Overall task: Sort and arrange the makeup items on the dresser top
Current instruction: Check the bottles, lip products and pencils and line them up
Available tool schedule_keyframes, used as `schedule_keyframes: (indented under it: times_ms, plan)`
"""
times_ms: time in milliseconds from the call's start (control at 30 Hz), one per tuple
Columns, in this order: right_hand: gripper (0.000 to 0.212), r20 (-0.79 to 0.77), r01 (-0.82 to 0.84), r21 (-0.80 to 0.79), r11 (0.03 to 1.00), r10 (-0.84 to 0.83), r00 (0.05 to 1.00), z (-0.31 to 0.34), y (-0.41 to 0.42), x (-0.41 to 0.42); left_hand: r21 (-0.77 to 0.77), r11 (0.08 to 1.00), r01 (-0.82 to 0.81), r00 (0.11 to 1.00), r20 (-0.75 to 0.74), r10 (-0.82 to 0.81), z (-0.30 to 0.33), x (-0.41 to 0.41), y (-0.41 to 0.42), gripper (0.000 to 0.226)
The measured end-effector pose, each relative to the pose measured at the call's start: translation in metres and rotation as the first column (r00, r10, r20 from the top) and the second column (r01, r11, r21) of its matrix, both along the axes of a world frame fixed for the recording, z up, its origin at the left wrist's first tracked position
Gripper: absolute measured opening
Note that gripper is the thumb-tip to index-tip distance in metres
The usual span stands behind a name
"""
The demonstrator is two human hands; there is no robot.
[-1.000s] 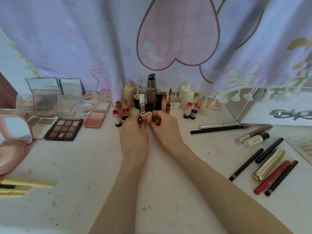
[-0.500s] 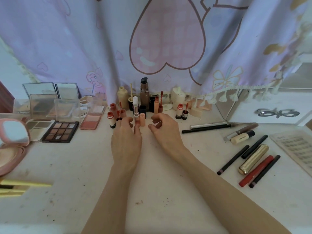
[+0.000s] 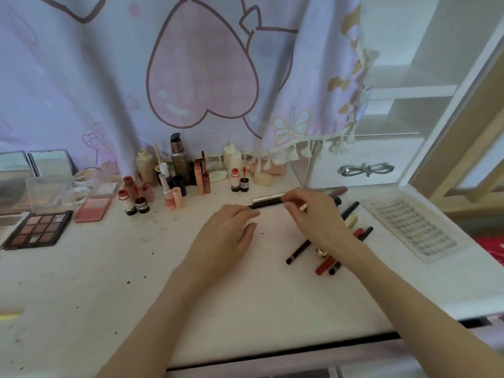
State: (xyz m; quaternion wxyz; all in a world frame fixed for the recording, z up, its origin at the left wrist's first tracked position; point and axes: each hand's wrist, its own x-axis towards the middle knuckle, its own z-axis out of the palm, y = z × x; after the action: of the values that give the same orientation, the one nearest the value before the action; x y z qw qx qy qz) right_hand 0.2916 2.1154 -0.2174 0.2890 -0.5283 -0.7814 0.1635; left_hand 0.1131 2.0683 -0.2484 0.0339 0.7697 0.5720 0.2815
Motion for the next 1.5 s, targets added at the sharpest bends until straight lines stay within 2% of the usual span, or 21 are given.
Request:
schedule_keyframes:
  times_ms: [100, 200, 467, 600, 733, 833, 967, 1100, 1200, 1333, 1400, 1500]
  plan:
    - [0.023, 0.099, 0.118, 0.005, 0.993, -0.117, 0.988, -0.004, 0.016, 0.039, -0.058, 0.993, 0.105, 0.993, -0.056, -0.109, -0.003, 0.016, 0.003, 0.036]
    - [0.025, 0.222, 0.177, 0.003, 0.984, -0.173, 0.960, -0.011, 0.029, 0.066, -0.116, 0.984, 0.134, 0.983, -0.111, -0.147, -0.011, 0.021, 0.007, 0.040]
    - [0.022, 0.417, 0.074, 0.004, 0.997, -0.069, 0.906, -0.010, 0.040, 0.075, -0.157, 0.980, 0.122, 0.983, -0.116, -0.141, -0.015, 0.021, 0.007, 0.041]
    - [0.024, 0.435, 0.020, -0.065, 0.998, 0.010, 0.900, -0.004, 0.045, 0.074, -0.166, 0.978, 0.124, 0.986, -0.086, -0.140, -0.016, 0.020, 0.007, 0.041]
    - [0.025, 0.446, 0.010, -0.055, 0.998, 0.016, 0.895, -0.002, 0.044, 0.077, -0.166, 0.977, 0.132, 0.989, -0.040, -0.141, -0.017, 0.018, 0.007, 0.039]
    - [0.024, 0.325, -0.009, -0.017, 1.000, 0.014, 0.946, 0.002, 0.038, 0.072, -0.166, 0.978, 0.129, 0.990, 0.072, -0.119, -0.017, 0.015, 0.008, 0.034]
    - [0.019, 0.029, -0.040, -0.063, 0.997, 0.041, 0.999, 0.012, 0.022, 0.049, -0.171, 0.982, 0.081, 0.951, 0.309, -0.024, -0.012, 0.016, 0.007, 0.032]
    - [0.010, -0.265, -0.202, -0.160, 0.966, 0.155, 0.952, 0.015, 0.008, 0.015, -0.072, 0.997, 0.032, 0.872, 0.489, 0.007, -0.006, 0.012, 0.005, 0.050]
    - [0.013, -0.426, -0.315, -0.281, 0.906, 0.176, 0.887, 0.011, 0.006, -0.008, -0.080, 0.996, 0.041, 0.857, 0.516, 0.006, -0.005, 0.006, 0.004, 0.059]
    - [0.019, -0.644, -0.406, -0.368, 0.836, 0.086, 0.760, 0.002, 0.003, -0.033, -0.051, 0.999, -0.017, 0.868, 0.495, 0.040, -0.004, 0.003, 0.002, 0.035]
    - [0.023, -0.712, -0.412, -0.363, 0.836, 0.037, 0.702, -0.002, 0.003, -0.039, -0.017, 0.999, -0.038, 0.876, 0.481, 0.042, -0.003, 0.002, 0.000, 0.031]
    - [0.028, -0.743, -0.379, -0.383, 0.842, -0.037, 0.668, -0.006, 0.003, -0.042, 0.031, 0.999, -0.023, 0.916, 0.402, 0.009, -0.003, 0.004, -0.002, 0.029]
